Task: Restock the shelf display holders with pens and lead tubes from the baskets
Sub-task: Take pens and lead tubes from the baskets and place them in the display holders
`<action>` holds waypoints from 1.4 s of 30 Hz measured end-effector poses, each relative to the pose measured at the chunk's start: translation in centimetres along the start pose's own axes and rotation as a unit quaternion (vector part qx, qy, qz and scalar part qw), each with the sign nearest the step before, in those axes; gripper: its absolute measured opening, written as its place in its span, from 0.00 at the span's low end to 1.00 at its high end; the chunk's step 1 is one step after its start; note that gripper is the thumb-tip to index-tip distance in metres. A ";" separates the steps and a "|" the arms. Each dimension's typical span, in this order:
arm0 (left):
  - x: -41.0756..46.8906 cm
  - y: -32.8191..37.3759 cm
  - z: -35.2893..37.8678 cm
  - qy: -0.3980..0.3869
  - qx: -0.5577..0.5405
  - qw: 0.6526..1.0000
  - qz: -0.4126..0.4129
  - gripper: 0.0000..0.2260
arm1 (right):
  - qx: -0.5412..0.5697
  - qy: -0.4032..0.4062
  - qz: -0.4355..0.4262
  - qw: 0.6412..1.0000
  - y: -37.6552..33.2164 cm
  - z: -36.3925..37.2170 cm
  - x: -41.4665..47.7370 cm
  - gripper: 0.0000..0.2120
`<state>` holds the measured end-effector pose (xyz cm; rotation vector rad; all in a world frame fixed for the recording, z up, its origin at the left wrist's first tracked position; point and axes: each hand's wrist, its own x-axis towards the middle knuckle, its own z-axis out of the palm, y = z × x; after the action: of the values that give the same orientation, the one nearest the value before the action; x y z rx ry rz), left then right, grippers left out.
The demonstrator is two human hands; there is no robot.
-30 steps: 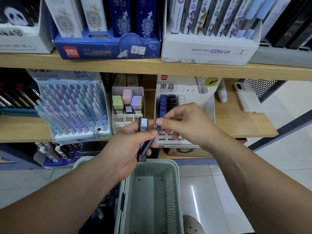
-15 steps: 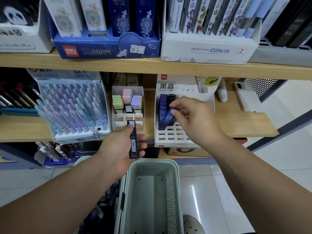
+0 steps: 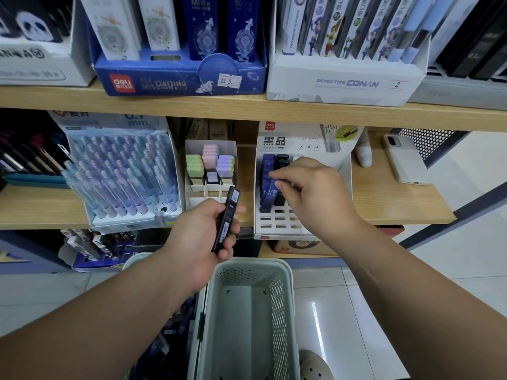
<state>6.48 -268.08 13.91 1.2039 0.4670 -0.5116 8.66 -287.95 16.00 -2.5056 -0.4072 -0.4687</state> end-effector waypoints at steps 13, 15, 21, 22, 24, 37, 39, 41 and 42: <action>0.0 -0.4 0.6 0.005 0.034 0.999 0.034 0.13 | -0.009 -0.033 -0.022 0.999 0.1 0.5 -0.2 0.12; -0.1 -0.5 0.8 -0.006 0.046 0.998 0.040 0.13 | -0.025 -0.061 -0.011 0.998 0.1 0.7 -0.1 0.13; 0.4 -0.2 0.2 0.046 0.108 0.989 0.090 0.09 | 0.011 -0.015 0.013 1.000 -0.5 0.0 -0.1 0.10; 0.4 -0.1 0.1 0.044 0.112 0.988 0.099 0.09 | 0.025 -0.014 0.013 0.999 -0.8 -0.2 0.0 0.08; 0.3 0.2 0.2 0.029 0.102 0.988 0.114 0.09 | 0.038 -0.038 0.034 0.998 -1.2 -0.5 0.1 0.04; 0.2 -0.7 1.7 0.001 0.166 0.971 0.170 0.08 | 0.336 -0.024 0.242 0.910 0.3 -2.6 0.1 0.05; 0.6 -1.2 1.8 0.024 0.221 0.963 0.155 0.08 | 0.296 0.007 0.224 0.929 1.3 -3.3 0.2 0.07; 1.0 -1.9 1.7 0.040 0.256 0.958 0.126 0.11 | 0.230 0.019 0.196 0.953 2.2 -3.6 0.1 0.08; 1.2 -2.2 1.6 0.038 0.269 0.956 0.111 0.13 | 0.198 0.022 0.182 0.963 2.6 -3.5 0.0 0.08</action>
<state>6.19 -270.36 11.99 1.7825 0.2550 -0.4101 8.75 -291.99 17.52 -2.1100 -0.0108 -0.2622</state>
